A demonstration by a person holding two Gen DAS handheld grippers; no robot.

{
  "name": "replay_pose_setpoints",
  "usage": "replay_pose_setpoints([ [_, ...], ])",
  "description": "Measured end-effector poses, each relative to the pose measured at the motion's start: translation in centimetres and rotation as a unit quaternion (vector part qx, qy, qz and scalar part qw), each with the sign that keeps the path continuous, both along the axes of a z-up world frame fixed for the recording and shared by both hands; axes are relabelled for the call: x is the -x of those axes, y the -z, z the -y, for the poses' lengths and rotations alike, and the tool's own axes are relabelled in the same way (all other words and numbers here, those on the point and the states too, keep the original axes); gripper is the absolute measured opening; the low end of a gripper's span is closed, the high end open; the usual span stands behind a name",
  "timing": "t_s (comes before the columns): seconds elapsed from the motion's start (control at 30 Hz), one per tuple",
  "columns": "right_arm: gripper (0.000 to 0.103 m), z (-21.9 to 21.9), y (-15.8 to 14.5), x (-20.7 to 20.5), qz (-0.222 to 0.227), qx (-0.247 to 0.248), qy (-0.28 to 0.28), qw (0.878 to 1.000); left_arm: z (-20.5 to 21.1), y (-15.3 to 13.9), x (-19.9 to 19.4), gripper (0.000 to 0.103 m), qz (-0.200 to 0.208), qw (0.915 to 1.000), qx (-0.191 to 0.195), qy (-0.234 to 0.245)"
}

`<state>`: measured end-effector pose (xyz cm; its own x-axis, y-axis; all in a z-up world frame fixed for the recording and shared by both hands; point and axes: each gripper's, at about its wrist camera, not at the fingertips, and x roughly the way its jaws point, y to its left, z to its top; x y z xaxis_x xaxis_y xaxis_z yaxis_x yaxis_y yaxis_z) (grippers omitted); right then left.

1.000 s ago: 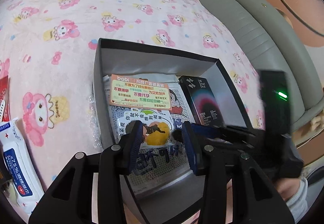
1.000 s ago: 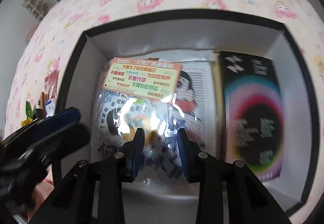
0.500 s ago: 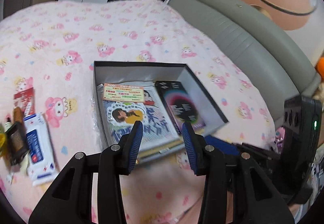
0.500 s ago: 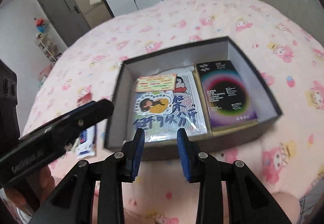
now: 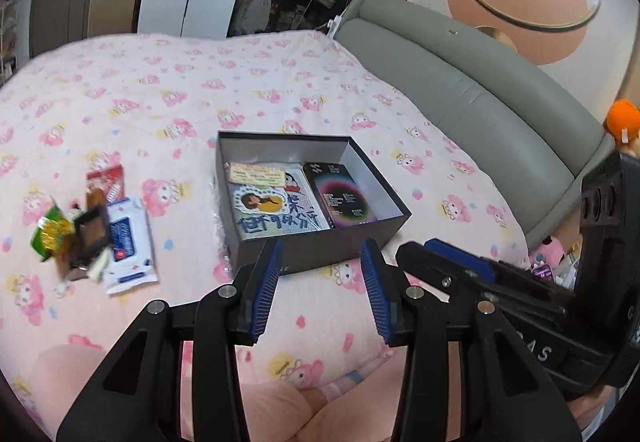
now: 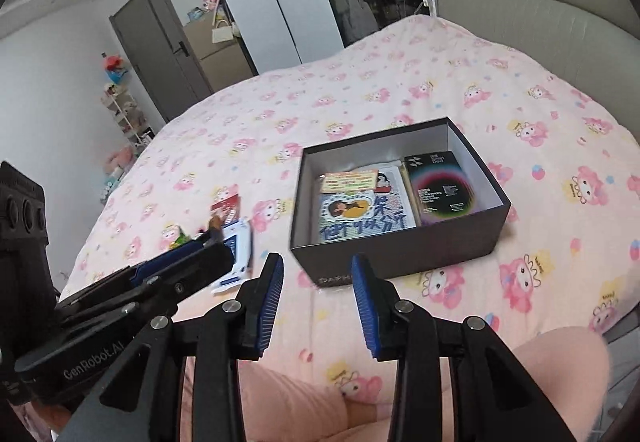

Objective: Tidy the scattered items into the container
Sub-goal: 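Withdraw both tools and move the left tool toward the wipes pack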

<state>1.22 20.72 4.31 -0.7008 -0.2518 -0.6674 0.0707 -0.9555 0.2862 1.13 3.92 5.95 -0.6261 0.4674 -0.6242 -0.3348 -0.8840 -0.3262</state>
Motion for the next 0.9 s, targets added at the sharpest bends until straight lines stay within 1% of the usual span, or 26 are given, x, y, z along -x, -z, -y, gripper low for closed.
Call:
replay_pose_setpoints([
  [0.07, 0.032, 0.9, -0.9, -0.9, -0.011, -0.004, -0.005, 1.000, 0.7, -1.1, -1.1, 0.042, -0.011, 0.9999, 0.003, -0.004],
  [0.17, 0.032, 2.4, -2.4, -1.9, -0.024, -0.008, -0.017, 1.000, 1.7, -2.9, -1.7, 0.042, -0.015, 0.9999, 0.000, -0.005],
  [0.27, 0.032, 3.5, -4.4, -2.5, -0.047, -0.013, -0.027, 0.998, 2.6, -4.5, -2.1, 0.046, -0.021, 0.9997, 0.004, -0.007],
  [0.37, 0.034, 3.8, -5.2, -2.3, -0.058, -0.010, -0.032, 0.998, 3.6, -4.9, -2.0, 0.048, -0.023, 0.9996, -0.006, -0.013],
  [0.43, 0.035, 4.1, -5.5, -2.0, -0.062, -0.007, -0.034, 0.997, 4.2, -4.6, -1.5, 0.048, -0.023, 0.9994, -0.015, -0.018],
  [0.53, 0.035, 4.7, -4.8, -0.9, -0.055, -0.008, -0.044, 0.997, 5.0, -3.5, -0.5, 0.048, -0.016, 0.9994, -0.021, -0.024],
  [0.63, 0.035, 5.4, -3.7, 0.7, -0.045, -0.012, -0.048, 0.998, 5.8, -2.2, 0.7, 0.048, -0.003, 0.9992, -0.009, -0.039],
  [0.7, 0.035, 5.9, -2.8, 2.0, -0.034, -0.010, -0.051, 0.998, 6.4, -1.2, 1.7, 0.048, 0.007, 0.9992, -0.010, -0.038],
  [0.83, 0.035, 7.7, -0.8, 5.1, -0.013, -0.002, -0.073, 0.997, 7.9, 1.1, 4.0, 0.048, 0.028, 0.9981, -0.001, -0.055],
  [0.9, 0.035, 8.6, 0.3, 6.4, 0.000, -0.001, -0.084, 0.996, 8.9, 2.3, 5.1, 0.047, 0.043, 0.9969, -0.004, -0.066],
])
